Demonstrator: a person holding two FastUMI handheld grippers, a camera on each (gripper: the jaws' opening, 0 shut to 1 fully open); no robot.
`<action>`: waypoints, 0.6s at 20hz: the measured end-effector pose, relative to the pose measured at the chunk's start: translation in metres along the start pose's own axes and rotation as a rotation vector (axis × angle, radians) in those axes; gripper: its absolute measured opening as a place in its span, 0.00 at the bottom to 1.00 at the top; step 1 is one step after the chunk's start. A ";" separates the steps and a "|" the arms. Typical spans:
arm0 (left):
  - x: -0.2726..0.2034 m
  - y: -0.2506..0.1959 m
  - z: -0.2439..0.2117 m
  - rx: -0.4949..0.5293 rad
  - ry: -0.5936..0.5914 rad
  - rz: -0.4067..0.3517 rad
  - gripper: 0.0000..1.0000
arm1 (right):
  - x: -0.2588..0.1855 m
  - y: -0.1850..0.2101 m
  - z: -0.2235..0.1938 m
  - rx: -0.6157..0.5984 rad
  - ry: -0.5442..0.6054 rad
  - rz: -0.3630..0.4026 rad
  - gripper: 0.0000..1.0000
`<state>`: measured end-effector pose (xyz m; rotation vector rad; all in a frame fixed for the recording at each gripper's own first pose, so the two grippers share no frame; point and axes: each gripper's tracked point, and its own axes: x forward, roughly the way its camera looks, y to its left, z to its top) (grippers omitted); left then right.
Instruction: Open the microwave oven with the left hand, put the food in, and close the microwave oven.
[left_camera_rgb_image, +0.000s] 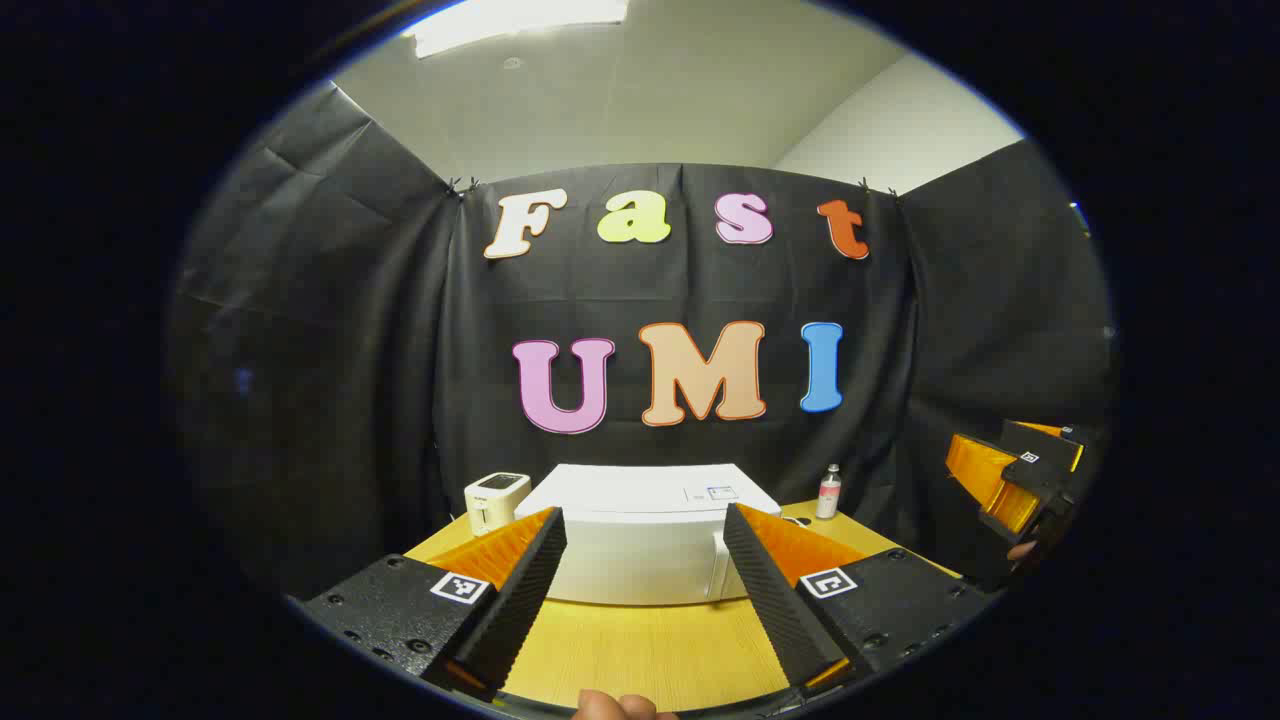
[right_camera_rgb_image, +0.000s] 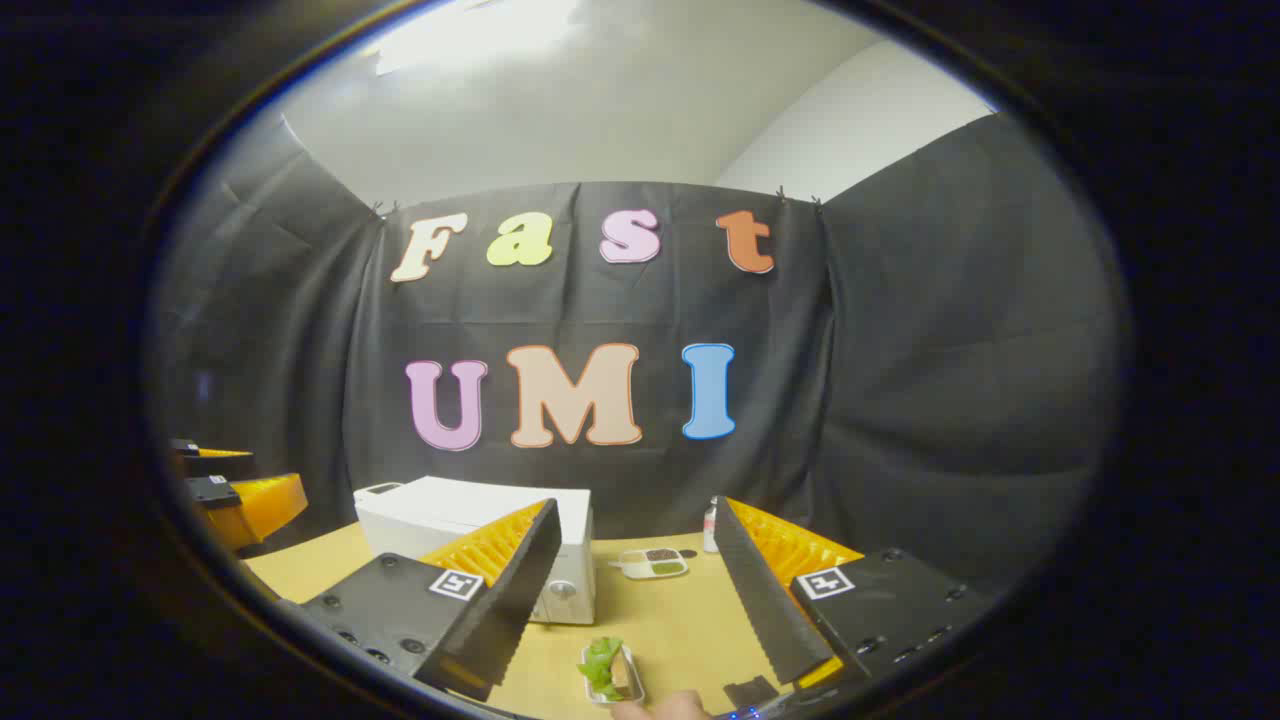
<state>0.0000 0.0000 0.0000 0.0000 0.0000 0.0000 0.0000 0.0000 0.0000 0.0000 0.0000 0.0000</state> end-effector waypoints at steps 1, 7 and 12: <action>0.001 -0.001 -0.001 0.001 0.003 0.004 0.97 | 0.001 -0.003 0.000 -0.002 0.001 -0.001 0.96; -0.001 -0.003 -0.001 0.021 0.006 0.014 0.97 | 0.001 -0.004 -0.003 -0.010 -0.002 0.012 0.96; -0.002 -0.001 -0.004 0.027 0.019 0.016 0.97 | -0.001 0.000 -0.008 -0.020 -0.001 0.021 0.96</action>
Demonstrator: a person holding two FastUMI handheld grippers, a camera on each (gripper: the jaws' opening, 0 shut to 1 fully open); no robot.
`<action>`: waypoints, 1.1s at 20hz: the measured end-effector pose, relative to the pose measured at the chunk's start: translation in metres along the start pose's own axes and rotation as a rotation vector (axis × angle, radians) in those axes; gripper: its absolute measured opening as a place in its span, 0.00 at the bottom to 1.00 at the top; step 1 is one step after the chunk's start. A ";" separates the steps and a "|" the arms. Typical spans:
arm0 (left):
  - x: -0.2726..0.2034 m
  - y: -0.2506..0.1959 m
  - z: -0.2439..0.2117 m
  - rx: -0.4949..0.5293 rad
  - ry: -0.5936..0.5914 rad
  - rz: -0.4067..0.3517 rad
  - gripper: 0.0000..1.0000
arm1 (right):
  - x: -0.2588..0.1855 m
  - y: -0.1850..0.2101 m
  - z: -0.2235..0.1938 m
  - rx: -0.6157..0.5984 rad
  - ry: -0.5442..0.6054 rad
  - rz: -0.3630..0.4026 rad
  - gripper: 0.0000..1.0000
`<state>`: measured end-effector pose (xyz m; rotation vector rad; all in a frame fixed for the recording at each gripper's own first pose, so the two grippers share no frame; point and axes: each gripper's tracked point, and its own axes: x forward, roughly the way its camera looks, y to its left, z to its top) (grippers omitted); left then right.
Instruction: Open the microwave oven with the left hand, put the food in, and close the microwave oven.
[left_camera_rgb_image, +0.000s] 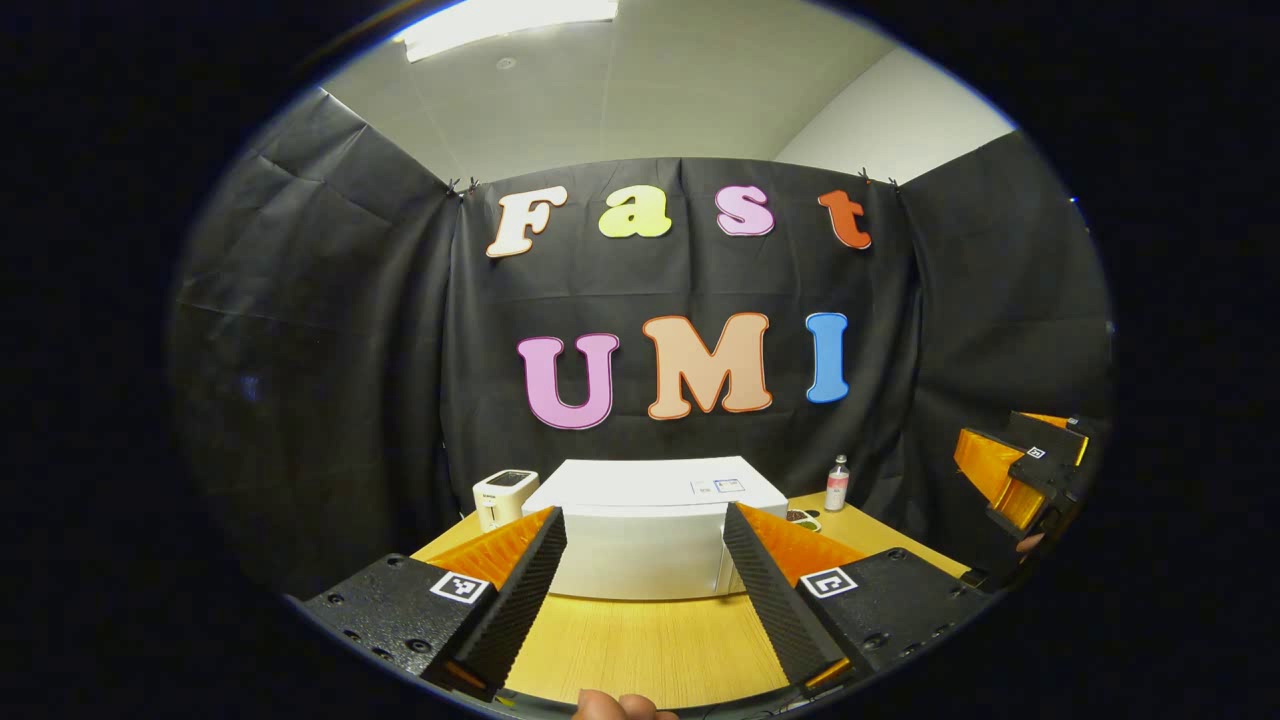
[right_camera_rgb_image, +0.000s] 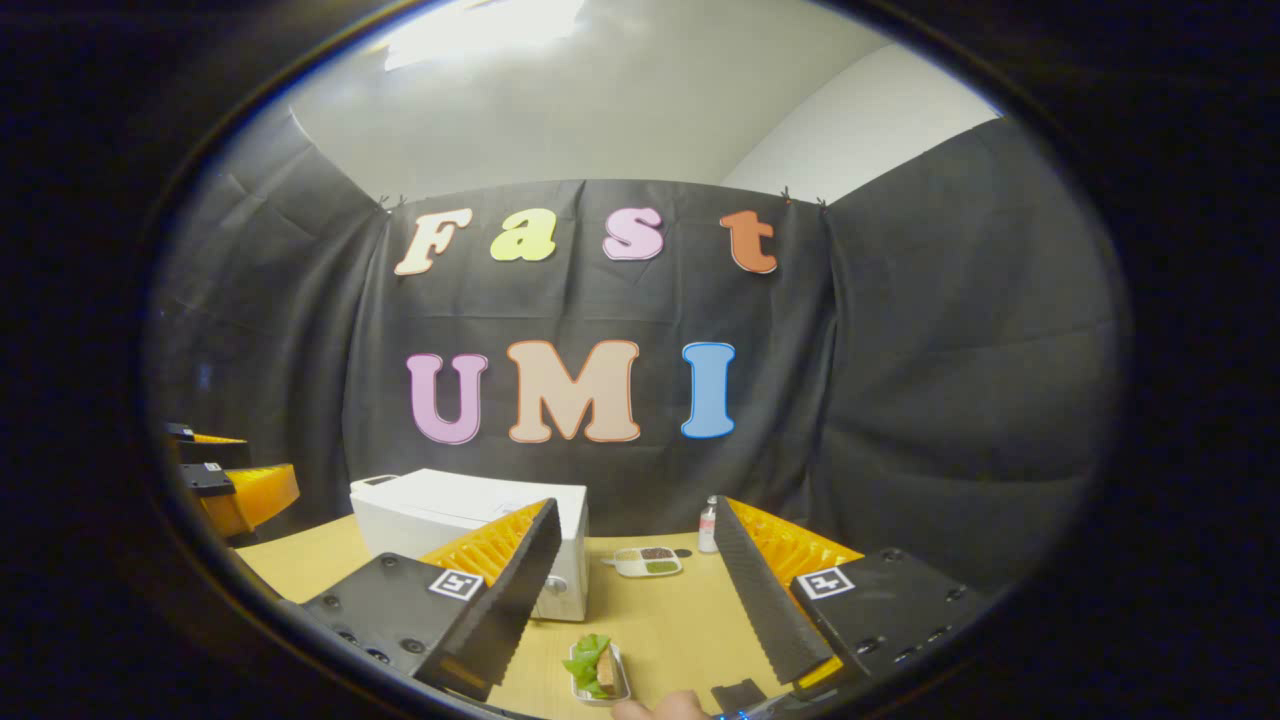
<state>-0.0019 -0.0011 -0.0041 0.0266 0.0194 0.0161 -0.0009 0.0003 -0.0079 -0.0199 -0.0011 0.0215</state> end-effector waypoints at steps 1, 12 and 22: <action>0.000 0.000 0.000 0.001 0.001 -0.001 0.97 | -0.001 0.001 0.001 -0.003 -0.001 0.001 0.96; 0.004 -0.006 -0.002 -0.004 0.003 -0.022 0.97 | -0.001 -0.001 0.002 -0.016 -0.011 -0.014 0.96; 0.009 -0.013 -0.006 0.005 0.010 -0.043 0.97 | -0.002 -0.004 0.000 -0.028 -0.014 -0.026 0.96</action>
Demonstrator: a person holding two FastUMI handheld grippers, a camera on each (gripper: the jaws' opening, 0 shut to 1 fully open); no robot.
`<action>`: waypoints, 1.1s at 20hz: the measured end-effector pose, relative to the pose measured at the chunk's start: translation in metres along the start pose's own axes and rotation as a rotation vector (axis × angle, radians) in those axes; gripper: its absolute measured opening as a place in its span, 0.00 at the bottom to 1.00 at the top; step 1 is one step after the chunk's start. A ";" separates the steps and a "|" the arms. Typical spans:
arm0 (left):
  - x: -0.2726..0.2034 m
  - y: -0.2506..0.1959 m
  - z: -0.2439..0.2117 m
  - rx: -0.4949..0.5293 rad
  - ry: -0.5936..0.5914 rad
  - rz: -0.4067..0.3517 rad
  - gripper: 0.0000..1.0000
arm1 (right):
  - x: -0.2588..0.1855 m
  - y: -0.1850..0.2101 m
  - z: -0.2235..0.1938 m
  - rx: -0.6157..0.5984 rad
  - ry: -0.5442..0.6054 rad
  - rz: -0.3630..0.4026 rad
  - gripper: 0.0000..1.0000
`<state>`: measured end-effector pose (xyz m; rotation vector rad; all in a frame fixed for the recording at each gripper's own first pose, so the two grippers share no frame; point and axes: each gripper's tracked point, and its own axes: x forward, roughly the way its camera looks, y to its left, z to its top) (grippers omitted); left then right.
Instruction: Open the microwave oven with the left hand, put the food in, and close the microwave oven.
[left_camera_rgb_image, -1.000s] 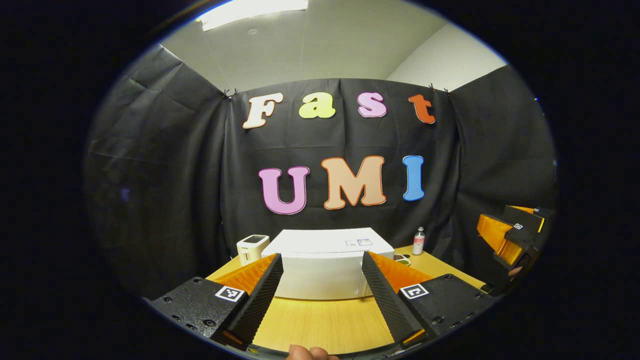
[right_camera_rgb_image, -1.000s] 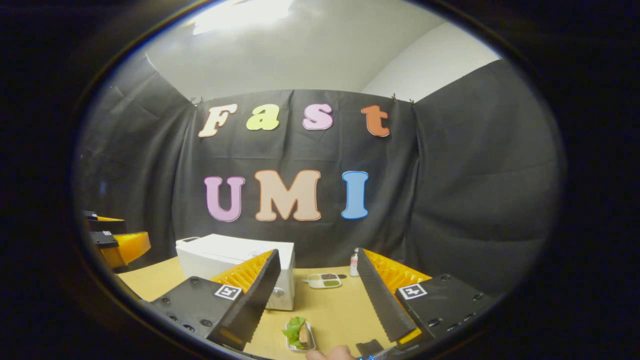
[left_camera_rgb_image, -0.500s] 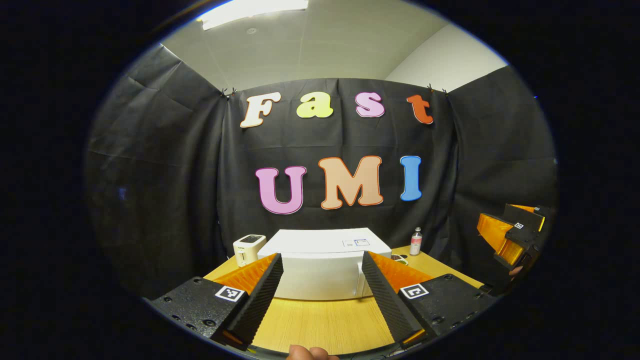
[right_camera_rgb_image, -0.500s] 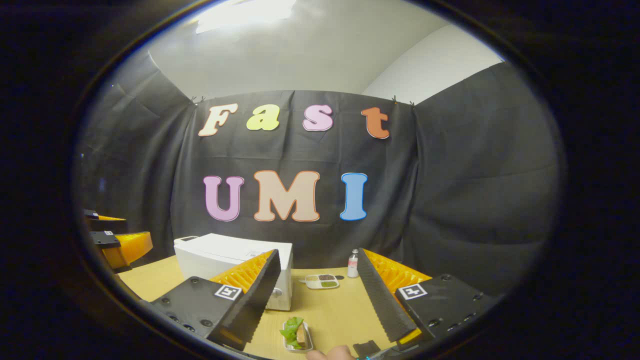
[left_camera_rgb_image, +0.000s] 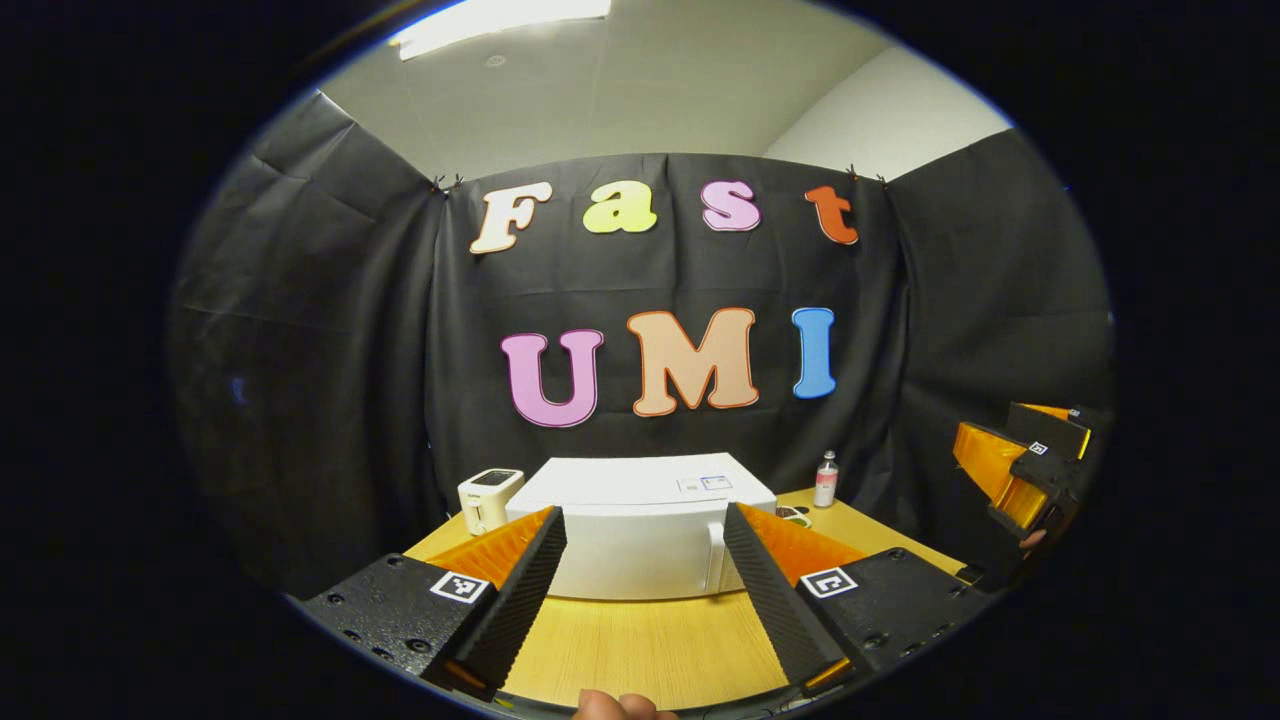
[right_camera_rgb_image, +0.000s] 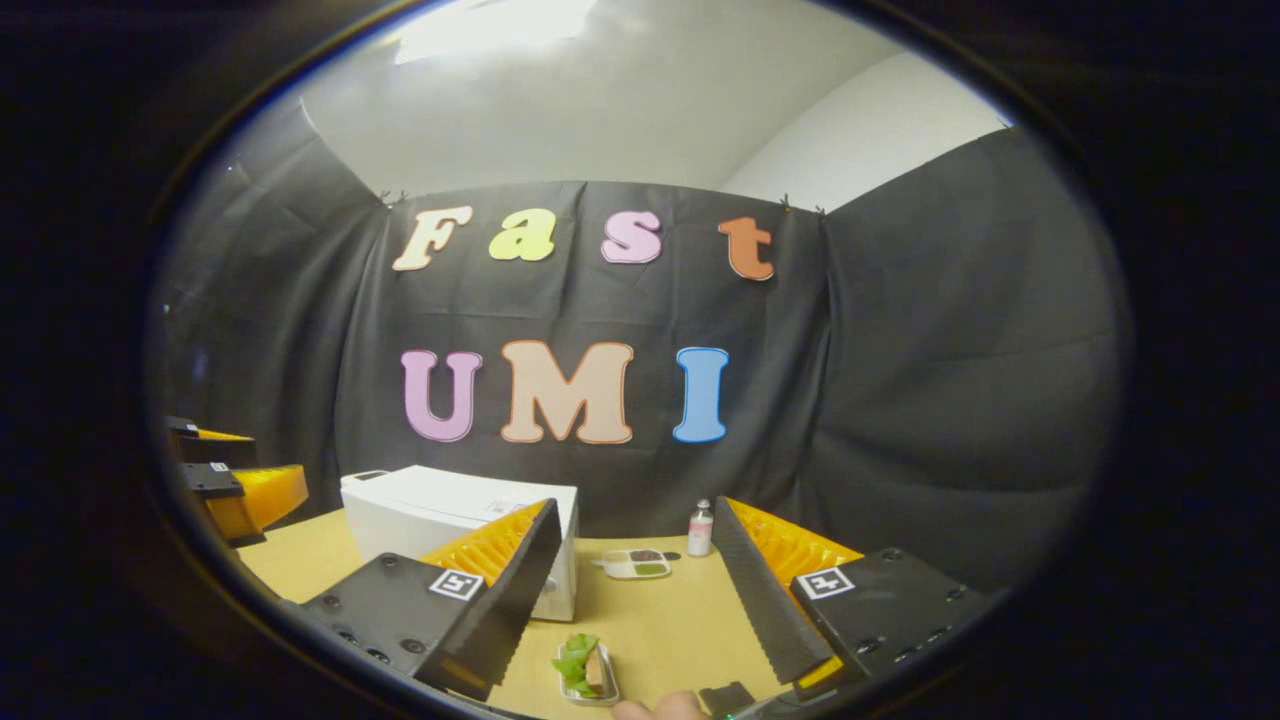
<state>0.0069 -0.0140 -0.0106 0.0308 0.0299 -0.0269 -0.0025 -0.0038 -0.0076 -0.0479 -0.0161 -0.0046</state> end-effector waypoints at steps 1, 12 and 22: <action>0.001 0.000 -0.001 0.000 0.002 -0.002 0.97 | 0.000 0.000 0.000 -0.002 -0.001 -0.002 0.96; 0.051 -0.022 -0.036 -0.021 0.036 -0.058 0.98 | 0.001 -0.003 0.003 -0.022 -0.020 -0.024 0.96; 0.140 -0.062 -0.119 0.016 0.151 -0.128 1.00 | 0.001 -0.010 0.000 -0.076 -0.010 -0.100 0.96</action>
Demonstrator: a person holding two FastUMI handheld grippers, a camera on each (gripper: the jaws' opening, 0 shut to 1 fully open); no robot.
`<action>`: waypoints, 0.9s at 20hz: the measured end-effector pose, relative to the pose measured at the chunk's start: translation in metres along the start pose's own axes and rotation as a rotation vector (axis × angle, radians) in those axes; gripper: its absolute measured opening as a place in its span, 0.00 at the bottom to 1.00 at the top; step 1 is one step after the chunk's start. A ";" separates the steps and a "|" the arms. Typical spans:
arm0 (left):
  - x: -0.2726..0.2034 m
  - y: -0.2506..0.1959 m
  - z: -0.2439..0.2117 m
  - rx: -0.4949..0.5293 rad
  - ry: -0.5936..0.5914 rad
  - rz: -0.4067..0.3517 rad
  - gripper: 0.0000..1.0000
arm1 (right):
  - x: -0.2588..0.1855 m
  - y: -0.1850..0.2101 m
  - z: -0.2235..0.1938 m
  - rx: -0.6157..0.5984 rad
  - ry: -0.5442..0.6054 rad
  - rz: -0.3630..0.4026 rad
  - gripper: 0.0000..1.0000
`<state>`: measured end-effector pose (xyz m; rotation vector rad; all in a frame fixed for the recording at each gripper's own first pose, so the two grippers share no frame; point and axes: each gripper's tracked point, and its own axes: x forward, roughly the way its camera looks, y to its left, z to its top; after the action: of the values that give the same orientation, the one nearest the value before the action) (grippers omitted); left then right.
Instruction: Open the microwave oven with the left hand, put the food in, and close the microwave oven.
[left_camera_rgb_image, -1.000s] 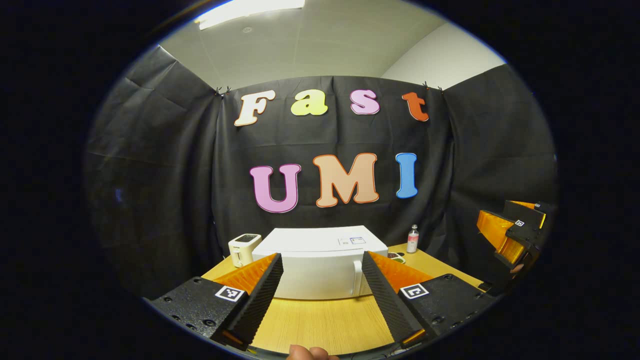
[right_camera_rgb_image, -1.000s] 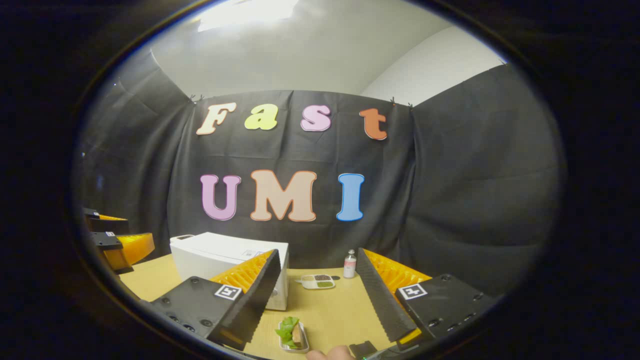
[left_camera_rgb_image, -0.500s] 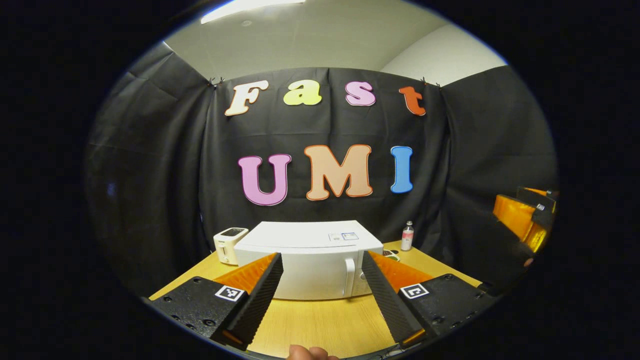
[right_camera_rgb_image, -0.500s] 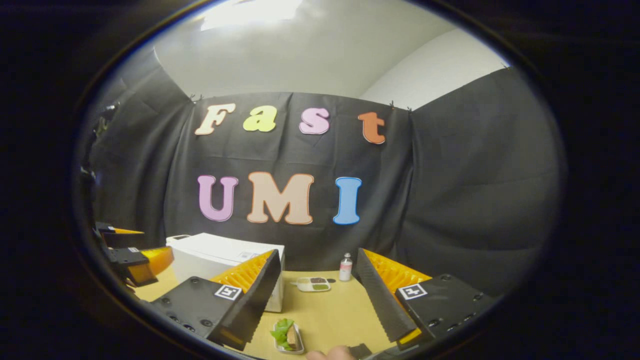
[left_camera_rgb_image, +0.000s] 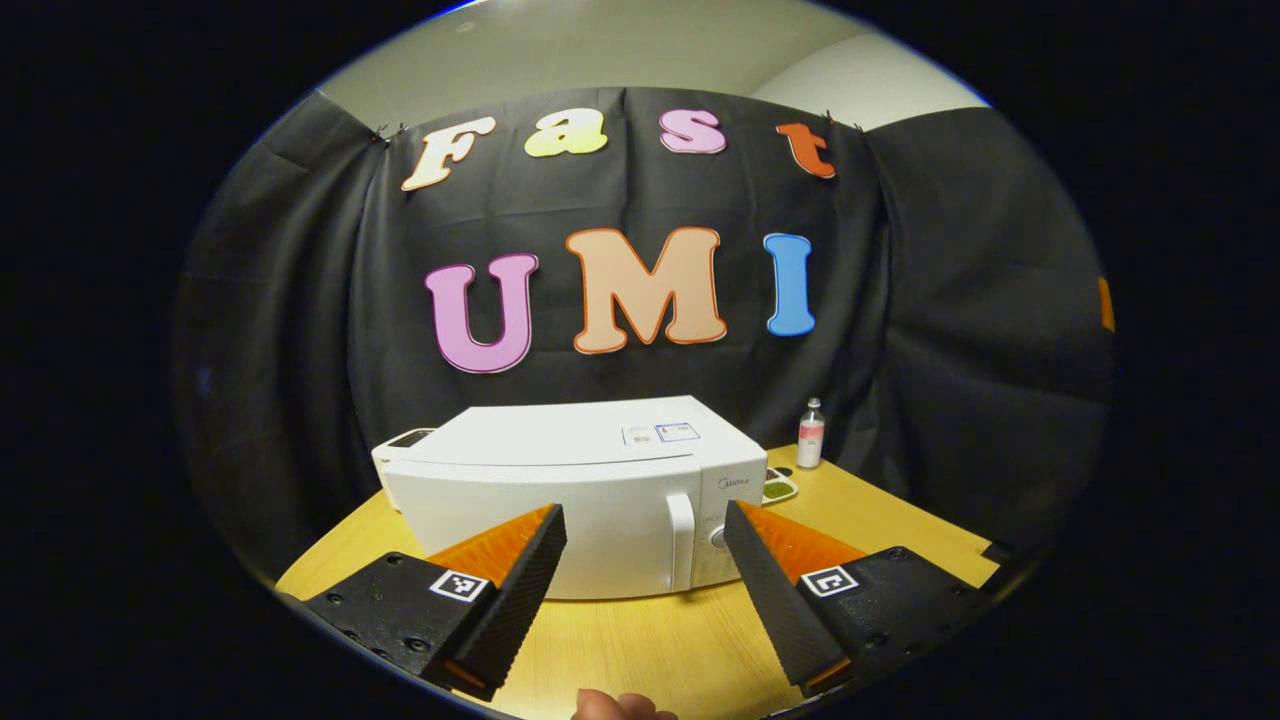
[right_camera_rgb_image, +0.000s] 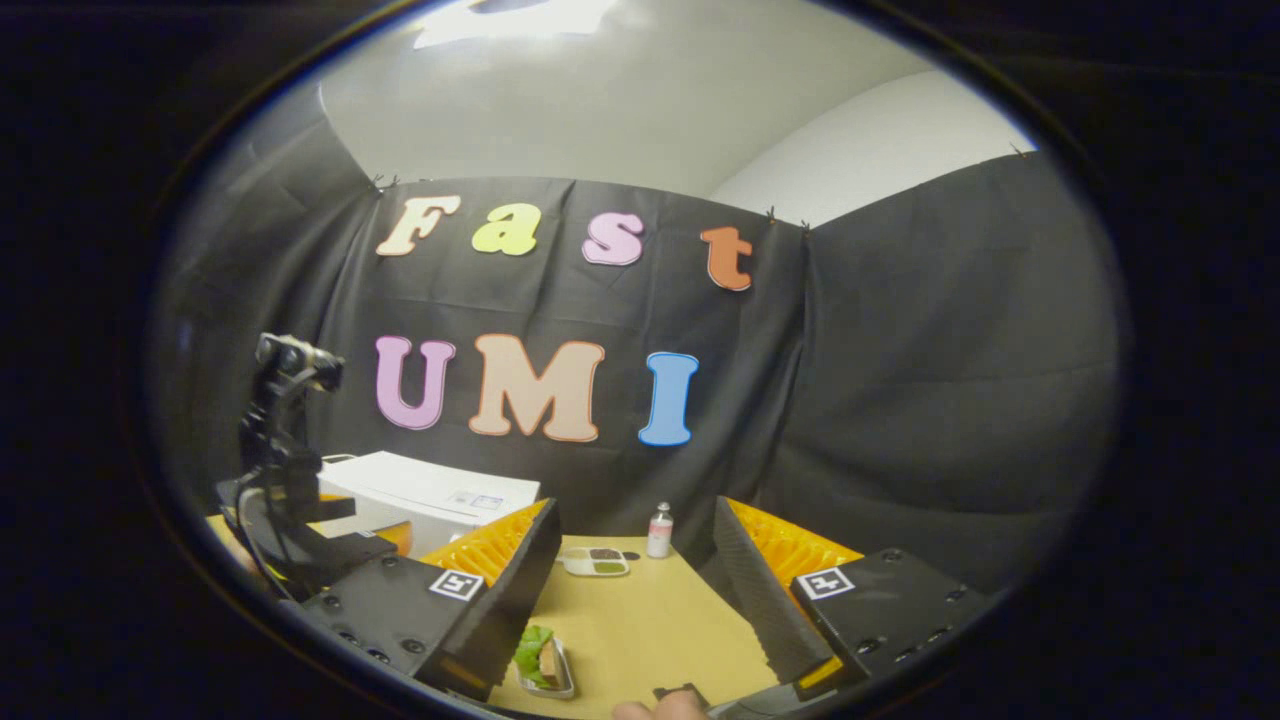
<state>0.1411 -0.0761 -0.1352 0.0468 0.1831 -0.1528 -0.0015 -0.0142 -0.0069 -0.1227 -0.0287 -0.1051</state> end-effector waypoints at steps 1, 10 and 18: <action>0.010 -0.004 -0.011 0.001 0.018 -0.003 0.98 | 0.000 -0.001 -0.001 -0.004 0.000 -0.007 0.96; 0.082 -0.025 -0.094 0.028 0.177 -0.053 0.98 | 0.003 -0.011 -0.004 -0.016 0.017 -0.103 0.96; 0.114 -0.030 -0.112 0.022 0.222 -0.056 0.97 | 0.002 -0.016 -0.002 -0.054 0.022 -0.171 0.96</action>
<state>0.2274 -0.1157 -0.2668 0.0810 0.4042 -0.2052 -0.0010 -0.0305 -0.0069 -0.1727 -0.0141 -0.2784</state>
